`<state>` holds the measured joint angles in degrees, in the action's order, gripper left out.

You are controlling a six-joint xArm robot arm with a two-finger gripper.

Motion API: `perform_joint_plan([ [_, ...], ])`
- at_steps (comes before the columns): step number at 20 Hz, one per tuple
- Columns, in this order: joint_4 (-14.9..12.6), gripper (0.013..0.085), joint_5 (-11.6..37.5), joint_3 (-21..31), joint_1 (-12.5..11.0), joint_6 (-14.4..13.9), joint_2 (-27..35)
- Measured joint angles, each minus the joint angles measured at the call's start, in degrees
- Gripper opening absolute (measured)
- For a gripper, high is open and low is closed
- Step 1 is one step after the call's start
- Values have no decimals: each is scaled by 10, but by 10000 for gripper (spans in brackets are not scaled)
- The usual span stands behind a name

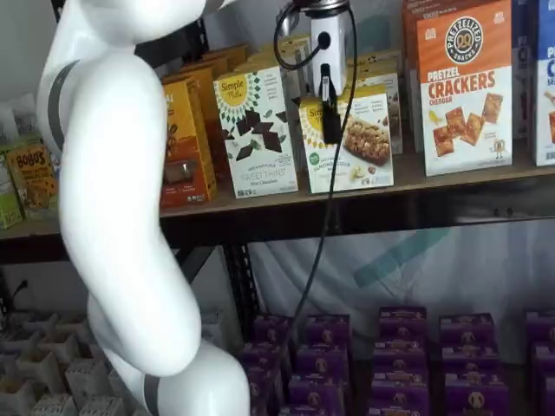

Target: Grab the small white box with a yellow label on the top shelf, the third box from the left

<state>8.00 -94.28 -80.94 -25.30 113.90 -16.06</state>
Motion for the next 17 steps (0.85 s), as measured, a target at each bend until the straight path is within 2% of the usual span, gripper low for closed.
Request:
perform_joint_plan([
  [9, -3, 330, -54, 22, -1, -3, -47],
  [17, -23, 330, -75, 52, 0, -1, -90],
])
